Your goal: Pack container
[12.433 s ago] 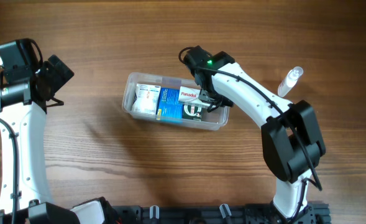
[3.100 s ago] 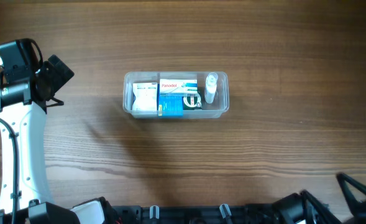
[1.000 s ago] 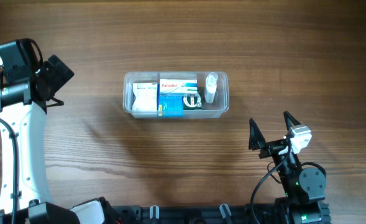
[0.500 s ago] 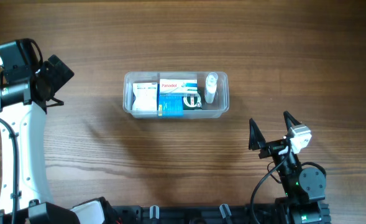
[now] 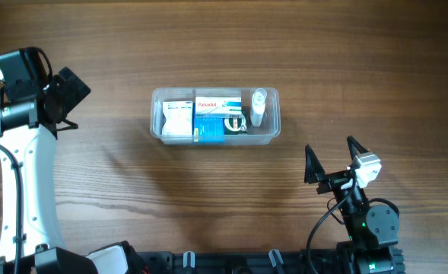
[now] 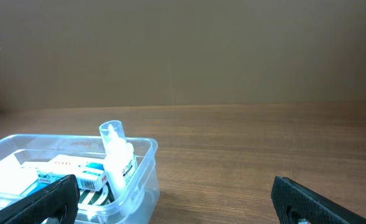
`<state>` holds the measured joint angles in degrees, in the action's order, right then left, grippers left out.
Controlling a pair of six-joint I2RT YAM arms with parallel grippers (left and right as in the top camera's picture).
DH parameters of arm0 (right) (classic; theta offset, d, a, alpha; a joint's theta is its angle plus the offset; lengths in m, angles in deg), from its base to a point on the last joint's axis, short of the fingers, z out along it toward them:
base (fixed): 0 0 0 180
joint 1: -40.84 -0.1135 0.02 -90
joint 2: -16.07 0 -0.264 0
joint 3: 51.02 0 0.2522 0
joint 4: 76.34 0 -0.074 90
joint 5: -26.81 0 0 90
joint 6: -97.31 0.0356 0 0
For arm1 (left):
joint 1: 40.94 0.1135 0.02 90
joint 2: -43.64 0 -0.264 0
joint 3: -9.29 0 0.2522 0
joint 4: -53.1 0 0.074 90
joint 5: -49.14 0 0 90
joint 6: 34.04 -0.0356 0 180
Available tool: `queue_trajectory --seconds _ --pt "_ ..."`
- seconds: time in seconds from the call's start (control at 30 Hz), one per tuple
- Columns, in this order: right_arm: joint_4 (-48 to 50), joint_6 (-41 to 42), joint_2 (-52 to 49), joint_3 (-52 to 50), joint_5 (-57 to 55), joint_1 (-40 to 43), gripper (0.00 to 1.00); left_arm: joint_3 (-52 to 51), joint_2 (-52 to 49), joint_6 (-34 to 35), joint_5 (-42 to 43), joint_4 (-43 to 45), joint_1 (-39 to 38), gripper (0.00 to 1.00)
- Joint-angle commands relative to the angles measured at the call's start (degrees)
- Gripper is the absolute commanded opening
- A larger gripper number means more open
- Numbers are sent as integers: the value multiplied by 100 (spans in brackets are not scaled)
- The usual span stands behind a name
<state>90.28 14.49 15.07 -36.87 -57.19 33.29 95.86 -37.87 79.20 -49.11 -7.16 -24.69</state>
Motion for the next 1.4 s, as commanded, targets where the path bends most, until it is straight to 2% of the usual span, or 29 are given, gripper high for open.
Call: queue_trajectory --seconds 0.0,0.33,0.77,1.37 --pt "13 -101 72 -9 94 39 100 4 20 -28 9 13 28 100" --pt "13 -103 72 -9 94 39 100 4 590 -28 9 -9 26 100" --pt "13 -101 72 -9 94 39 100 4 2236 -28 9 -9 -85 100" --pt "13 -101 72 -9 94 39 100 4 4312 -55 -44 -52 -1648 100"
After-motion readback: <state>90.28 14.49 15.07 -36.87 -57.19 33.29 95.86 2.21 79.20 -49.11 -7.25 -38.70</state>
